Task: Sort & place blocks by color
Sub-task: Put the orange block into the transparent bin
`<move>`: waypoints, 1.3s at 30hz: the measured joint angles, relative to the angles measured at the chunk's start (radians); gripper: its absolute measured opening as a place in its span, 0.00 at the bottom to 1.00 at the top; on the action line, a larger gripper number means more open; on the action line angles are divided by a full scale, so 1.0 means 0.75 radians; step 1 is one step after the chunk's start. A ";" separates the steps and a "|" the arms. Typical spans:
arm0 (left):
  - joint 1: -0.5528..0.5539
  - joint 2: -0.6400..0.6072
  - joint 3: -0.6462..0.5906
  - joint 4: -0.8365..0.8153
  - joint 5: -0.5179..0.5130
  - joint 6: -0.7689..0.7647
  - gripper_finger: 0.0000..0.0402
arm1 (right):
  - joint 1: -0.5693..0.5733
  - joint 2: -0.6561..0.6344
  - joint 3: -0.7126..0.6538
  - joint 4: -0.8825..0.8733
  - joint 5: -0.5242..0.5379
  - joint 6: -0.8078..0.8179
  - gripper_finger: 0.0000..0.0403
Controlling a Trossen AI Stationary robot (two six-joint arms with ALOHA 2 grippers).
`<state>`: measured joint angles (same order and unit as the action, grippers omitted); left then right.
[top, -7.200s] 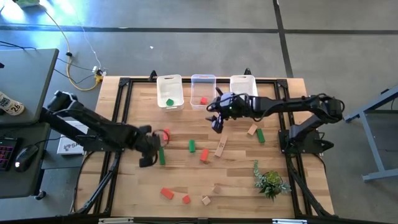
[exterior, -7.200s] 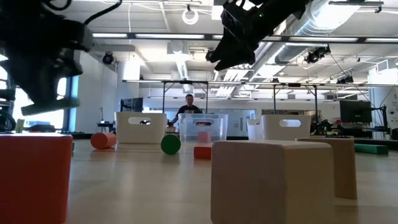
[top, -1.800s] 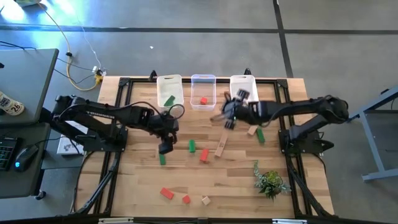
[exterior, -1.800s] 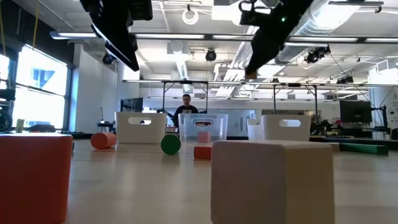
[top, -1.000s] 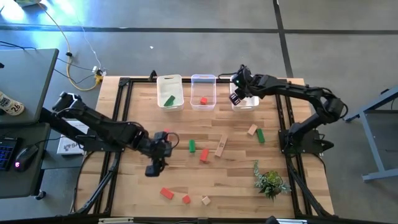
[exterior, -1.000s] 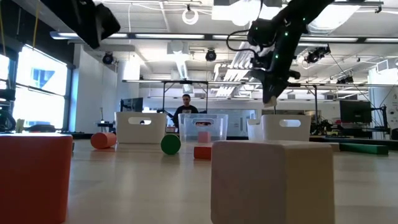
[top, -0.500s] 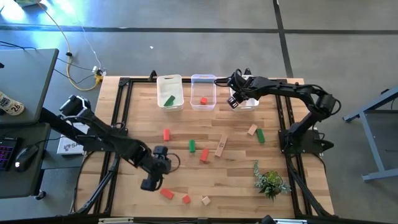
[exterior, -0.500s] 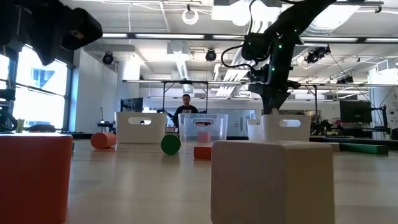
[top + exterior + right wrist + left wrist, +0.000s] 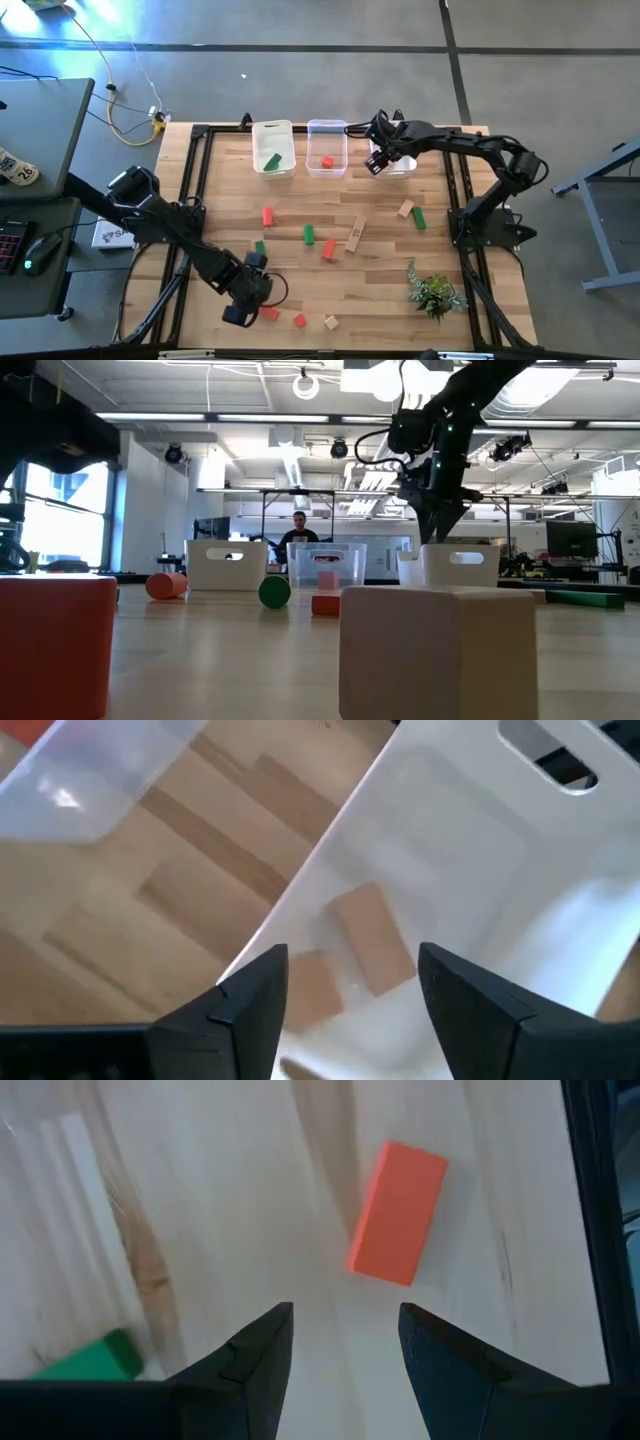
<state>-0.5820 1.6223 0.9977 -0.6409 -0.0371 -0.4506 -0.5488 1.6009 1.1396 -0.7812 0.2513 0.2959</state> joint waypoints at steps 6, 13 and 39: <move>-0.050 0.013 0.000 0.080 -0.001 -0.023 0.43 | 0.048 0.000 0.069 -0.054 -0.022 0.027 0.52; -0.089 0.019 0.000 0.188 -0.088 -0.017 0.43 | 0.145 0.000 0.161 -0.071 -0.022 0.071 0.52; -0.118 0.286 0.006 0.300 -0.161 -0.048 0.40 | 0.309 -0.002 0.315 -0.134 0.022 0.134 0.52</move>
<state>-0.6705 1.8365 1.0023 -0.4162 -0.1581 -0.4866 -0.3172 1.5997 1.3758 -0.8820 0.2676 0.3962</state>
